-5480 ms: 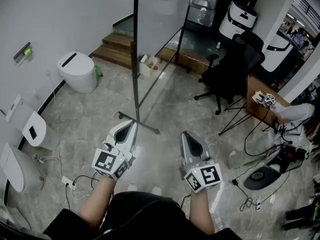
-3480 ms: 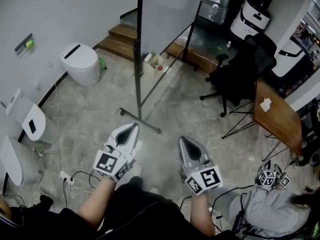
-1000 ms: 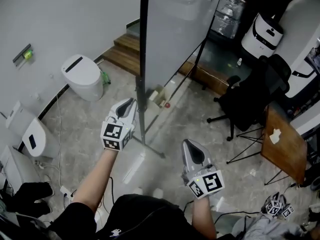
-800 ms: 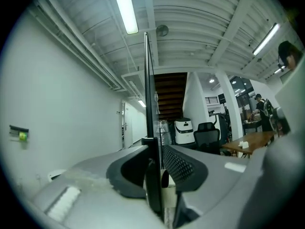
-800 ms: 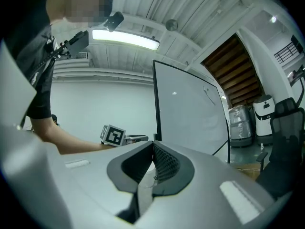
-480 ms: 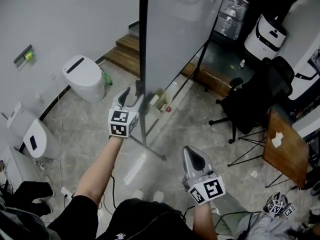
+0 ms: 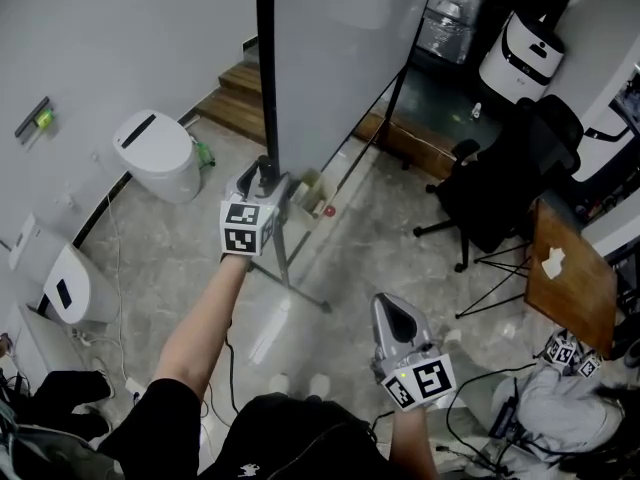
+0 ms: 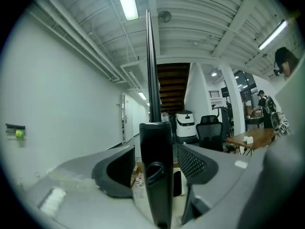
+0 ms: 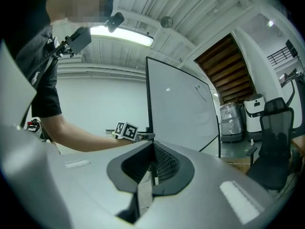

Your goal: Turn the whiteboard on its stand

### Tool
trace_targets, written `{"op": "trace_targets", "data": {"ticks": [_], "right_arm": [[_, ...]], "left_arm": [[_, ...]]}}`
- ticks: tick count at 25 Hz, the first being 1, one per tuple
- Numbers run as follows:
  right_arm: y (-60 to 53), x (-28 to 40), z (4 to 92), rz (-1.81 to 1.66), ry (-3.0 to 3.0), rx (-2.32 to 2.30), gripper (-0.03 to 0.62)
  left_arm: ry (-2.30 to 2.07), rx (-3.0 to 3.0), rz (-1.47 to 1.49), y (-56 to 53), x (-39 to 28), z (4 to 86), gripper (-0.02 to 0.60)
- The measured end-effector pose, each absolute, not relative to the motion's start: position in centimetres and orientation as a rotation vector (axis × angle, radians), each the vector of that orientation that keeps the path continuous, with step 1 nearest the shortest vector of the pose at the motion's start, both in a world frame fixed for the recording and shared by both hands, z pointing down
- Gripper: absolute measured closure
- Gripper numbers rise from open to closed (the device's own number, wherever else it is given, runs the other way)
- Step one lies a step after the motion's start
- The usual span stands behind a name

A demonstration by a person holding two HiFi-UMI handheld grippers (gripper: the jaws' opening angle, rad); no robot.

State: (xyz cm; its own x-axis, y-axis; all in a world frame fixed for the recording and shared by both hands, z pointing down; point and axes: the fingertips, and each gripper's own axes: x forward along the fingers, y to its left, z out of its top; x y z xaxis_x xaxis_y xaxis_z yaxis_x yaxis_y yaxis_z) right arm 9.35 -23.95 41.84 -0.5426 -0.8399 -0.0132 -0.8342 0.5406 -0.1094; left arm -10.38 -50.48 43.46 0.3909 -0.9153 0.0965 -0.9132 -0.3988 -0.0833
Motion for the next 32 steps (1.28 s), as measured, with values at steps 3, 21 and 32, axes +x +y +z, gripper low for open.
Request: {"op": "trace_targets", "data": {"ticks": [3,21,32], "right_arm": [[-24.0,9.6,41.8,-0.139,2.686,-1.495,0.585],[-21.3,9.4,42.4,-0.142,2.626,-1.618,0.585],[-20.0,11.5,42.5,-0.146,2.611,-1.658,0.585]], "left_arm": [[1.713,-2.613,-0.2,-51.3,-10.5,43.8,0.318],[1.728,-2.678,-0.17,-51.5,-11.7,44.5,0.394],[1.756,-2.679,-0.157,-50.4,-10.9,44.2,0.396]]}}
